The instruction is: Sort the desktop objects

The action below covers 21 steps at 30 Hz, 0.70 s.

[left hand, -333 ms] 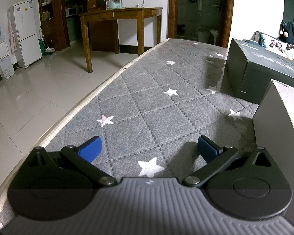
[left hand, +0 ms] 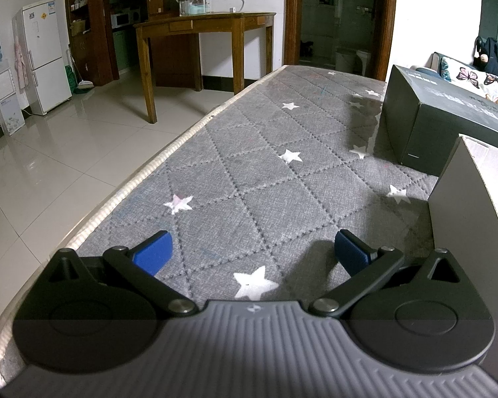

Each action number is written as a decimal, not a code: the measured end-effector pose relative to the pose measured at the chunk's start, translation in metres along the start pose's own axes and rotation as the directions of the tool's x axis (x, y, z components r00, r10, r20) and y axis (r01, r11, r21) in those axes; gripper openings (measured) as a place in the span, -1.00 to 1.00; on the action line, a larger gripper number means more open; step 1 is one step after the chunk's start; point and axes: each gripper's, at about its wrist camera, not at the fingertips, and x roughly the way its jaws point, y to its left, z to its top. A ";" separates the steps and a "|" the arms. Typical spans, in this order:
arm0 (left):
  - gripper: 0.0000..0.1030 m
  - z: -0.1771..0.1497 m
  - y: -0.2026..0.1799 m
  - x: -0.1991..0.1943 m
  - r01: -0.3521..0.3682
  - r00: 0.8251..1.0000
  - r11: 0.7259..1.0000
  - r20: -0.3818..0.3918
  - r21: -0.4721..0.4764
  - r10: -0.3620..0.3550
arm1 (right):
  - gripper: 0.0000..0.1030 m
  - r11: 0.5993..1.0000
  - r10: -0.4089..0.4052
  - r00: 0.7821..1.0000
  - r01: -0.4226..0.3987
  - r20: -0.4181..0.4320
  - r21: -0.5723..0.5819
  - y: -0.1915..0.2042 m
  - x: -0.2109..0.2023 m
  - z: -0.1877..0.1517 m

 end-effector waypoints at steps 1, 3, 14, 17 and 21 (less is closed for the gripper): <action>1.00 0.000 0.000 0.000 0.000 1.000 1.000 0.000 0.000 0.000 | 1.00 1.000 0.000 1.000 0.000 0.000 0.000 0.000 0.000 0.000; 1.00 0.000 0.000 0.000 0.000 1.000 1.000 0.000 0.000 0.000 | 1.00 1.000 0.000 1.000 0.000 0.000 0.000 0.000 0.000 0.000; 1.00 -0.001 0.001 -0.002 0.000 1.000 1.000 0.000 0.004 0.000 | 1.00 1.000 -0.006 1.000 0.006 -0.001 0.006 0.001 0.000 -0.002; 1.00 -0.001 0.002 -0.003 -0.004 1.000 1.000 -0.002 0.001 0.004 | 1.00 1.000 -0.013 1.000 0.013 -0.004 0.003 0.005 0.000 -0.002; 1.00 -0.001 0.003 -0.005 0.002 1.000 1.000 -0.008 0.009 -0.002 | 1.00 1.000 -0.023 1.000 0.023 -0.009 0.007 0.011 -0.004 -0.002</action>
